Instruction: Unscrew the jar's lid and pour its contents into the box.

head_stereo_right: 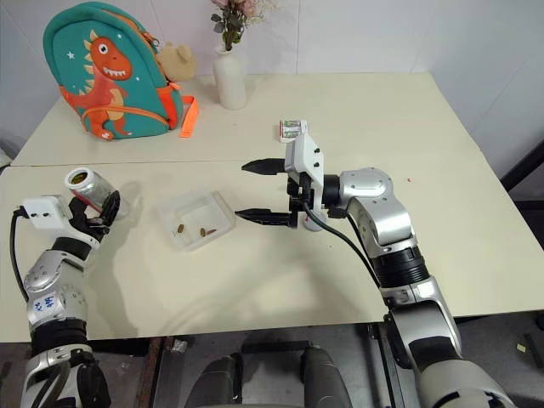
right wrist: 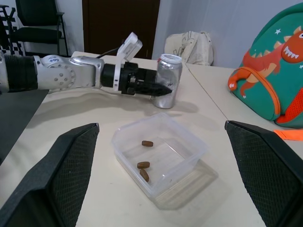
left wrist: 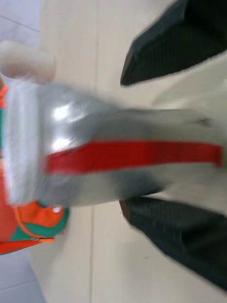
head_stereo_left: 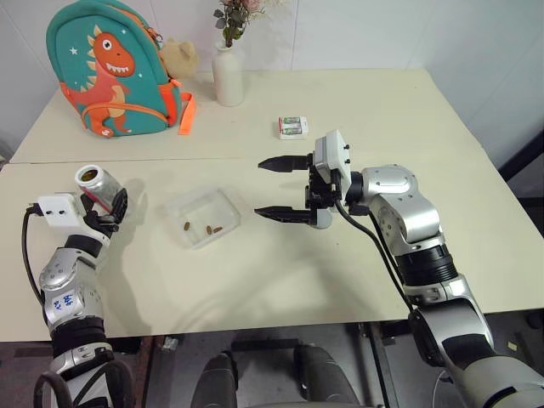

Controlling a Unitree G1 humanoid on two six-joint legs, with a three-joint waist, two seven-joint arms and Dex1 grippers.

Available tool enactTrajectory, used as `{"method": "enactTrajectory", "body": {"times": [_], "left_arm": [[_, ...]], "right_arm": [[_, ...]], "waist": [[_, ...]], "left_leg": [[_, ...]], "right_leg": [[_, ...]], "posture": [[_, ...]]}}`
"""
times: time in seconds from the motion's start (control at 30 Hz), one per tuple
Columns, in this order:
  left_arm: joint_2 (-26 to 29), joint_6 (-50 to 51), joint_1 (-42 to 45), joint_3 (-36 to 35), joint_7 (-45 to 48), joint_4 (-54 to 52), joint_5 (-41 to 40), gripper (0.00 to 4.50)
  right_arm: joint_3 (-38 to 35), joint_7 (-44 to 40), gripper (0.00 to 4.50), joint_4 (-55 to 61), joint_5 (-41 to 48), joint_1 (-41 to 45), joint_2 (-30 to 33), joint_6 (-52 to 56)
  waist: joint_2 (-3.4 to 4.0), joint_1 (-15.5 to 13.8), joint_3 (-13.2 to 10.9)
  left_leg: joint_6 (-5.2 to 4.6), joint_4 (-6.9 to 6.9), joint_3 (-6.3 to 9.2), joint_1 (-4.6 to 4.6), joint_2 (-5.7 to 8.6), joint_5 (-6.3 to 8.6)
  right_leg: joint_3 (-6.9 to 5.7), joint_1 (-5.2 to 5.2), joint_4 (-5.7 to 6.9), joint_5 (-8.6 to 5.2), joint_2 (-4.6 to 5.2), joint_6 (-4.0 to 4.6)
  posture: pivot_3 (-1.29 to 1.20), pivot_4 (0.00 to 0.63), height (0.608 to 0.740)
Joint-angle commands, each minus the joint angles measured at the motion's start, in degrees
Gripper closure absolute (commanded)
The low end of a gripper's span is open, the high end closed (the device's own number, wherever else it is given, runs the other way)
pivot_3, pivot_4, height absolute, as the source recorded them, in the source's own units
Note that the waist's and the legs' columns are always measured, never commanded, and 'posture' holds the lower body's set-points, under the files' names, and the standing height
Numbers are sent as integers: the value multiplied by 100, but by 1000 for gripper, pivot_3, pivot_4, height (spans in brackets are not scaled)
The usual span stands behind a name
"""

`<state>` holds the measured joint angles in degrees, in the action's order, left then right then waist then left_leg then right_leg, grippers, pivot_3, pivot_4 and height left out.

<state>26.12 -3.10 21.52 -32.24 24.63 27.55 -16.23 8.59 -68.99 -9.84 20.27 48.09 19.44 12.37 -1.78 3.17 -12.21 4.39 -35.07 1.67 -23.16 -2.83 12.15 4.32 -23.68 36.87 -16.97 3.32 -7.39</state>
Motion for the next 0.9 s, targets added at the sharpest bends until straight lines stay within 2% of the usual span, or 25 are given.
{"method": "enactTrajectory", "body": {"times": [0.03, 0.2, 0.3, 0.4, 0.5, 0.6, 0.77, 0.9], "left_arm": [[202, 166, -307, 9, 58, -577, -190, 27], [296, 851, -1645, -156, 196, -2275, -540, 27], [397, 1505, -2503, -515, 185, -3381, -969, 27], [675, 1578, -3328, -877, 485, -4312, -1069, 27], [1092, 1186, -3767, -830, 1133, -4874, -932, 27], [1529, 936, -3664, -453, 1693, -5162, -922, 27], [1901, 961, -2770, 426, 2096, -4907, -933, 27], [1992, 895, -2357, 943, 2519, -4641, -900, 27]], "right_arm": [[-60, 27, 0, 105, 56, 118, -28, -73], [-105, -15, 0, 250, 96, 24, 95, -4], [-128, -49, 0, 320, 101, -80, 227, 34], [-200, -205, 0, 408, 172, -188, 493, 125], [-264, -347, 0, 427, 209, -280, 731, 23], [-412, -427, 0, 467, 255, -438, 905, -216], [-690, -481, 0, 520, 250, -799, 1269, -500], [-957, -508, 0, 775, 404, -1212, 1702, -281]], "waist": [[0, 8, 0], [0, 31, 0], [-2, 14, 0], [-5, 14, -1], [-3, -19, -2], [-1, -8, -1], [-2, 11, -2], [-2, 22, -1]], "left_leg": [[0, 0, 0, 0, 0, 0], [10, 5, -5, 0, -7, 9], [11, 7, -10, 0, -11, 15], [13, 10, -15, 0, -13, 19], [12, 10, -29, 0, -12, 18], [12, 17, -56, 0, -13, 19], [-8, 22, -106, -5, -12, 21], [-31, 23, -126, -7, -13, 42]], "right_leg": [[0, 0, 0, 0, 0, 0], [2, -3, -8, -2, 0, 3], [0, -4, -12, -6, 2, 10], [-1, -2, -31, -9, 7, 17], [0, -1, -52, -61, 15, 114], [6, 16, -108, -44, 24, 135], [51, 17, -148, -24, 29, 142], [73, 4, -142, -6, 25, 74]], "posture": [[0, 150, 740], [0, 150, 740], [0, 150, 740], [0, 150, 740], [0, 150, 740], [0, 150, 740], [0, 150, 740], [0, 150, 740]]}}
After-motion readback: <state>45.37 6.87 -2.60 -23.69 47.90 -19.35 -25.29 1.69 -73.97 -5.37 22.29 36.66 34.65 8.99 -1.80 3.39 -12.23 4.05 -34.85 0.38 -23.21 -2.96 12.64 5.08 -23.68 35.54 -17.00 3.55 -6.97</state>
